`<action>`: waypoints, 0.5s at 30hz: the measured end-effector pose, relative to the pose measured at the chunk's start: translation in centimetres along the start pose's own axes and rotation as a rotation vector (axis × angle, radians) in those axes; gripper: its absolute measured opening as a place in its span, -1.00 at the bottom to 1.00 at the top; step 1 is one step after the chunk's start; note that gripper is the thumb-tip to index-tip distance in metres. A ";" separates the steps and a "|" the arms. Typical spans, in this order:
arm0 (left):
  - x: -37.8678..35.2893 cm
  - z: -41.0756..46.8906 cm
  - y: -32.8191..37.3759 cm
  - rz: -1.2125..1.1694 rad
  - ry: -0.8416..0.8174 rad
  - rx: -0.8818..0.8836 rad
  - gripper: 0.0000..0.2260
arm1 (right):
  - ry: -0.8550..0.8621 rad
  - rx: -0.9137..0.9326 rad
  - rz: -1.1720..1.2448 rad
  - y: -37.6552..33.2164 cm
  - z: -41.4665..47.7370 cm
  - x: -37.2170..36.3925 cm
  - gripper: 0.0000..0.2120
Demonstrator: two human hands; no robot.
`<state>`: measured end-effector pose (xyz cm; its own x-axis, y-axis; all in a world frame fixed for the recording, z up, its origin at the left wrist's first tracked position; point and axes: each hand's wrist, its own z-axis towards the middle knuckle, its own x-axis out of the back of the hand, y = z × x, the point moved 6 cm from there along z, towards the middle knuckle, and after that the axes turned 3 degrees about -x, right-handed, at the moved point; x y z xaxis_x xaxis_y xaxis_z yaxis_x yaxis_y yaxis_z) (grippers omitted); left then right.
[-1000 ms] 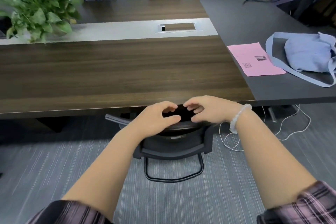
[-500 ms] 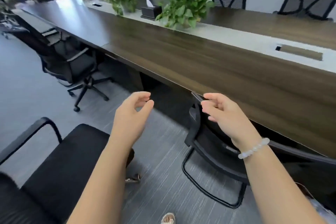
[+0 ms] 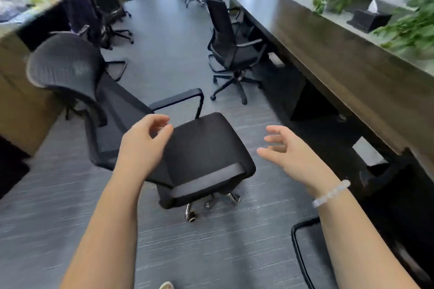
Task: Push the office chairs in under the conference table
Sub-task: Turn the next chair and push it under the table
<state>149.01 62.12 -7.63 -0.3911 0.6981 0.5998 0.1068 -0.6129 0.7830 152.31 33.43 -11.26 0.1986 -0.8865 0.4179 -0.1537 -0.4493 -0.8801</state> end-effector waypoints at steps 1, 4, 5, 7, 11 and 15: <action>1.6 0.3 -1.3 0.025 0.026 0.011 -0.81 | -0.027 0.009 -0.016 -0.9 0.4 -1.6 -0.46; 6.5 1.5 -5.1 0.095 0.086 0.026 -0.80 | -0.084 0.033 -0.040 -4.0 1.8 -6.9 -0.43; 8.0 2.0 -6.2 0.102 0.094 0.015 -0.80 | -0.095 0.045 -0.043 -5.1 2.2 -8.7 -0.43; 11.0 3.5 -8.3 0.115 0.094 -0.020 -0.79 | -0.107 0.060 -0.047 -7.3 3.1 -12.8 -0.42; 15.1 7.5 -11.2 0.125 0.029 -0.119 -0.80 | -0.108 0.070 -0.012 -10.8 4.8 -19.8 -0.41; 20.1 12.1 -12.0 0.036 0.136 -0.263 -0.80 | -0.096 0.093 0.024 -14.8 6.4 -24.6 -0.35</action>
<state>150.94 88.00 -3.01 -0.5119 0.6291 0.5850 -0.1106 -0.7236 0.6813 155.86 62.58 -9.98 0.2884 -0.8801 0.3773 -0.0703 -0.4124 -0.9083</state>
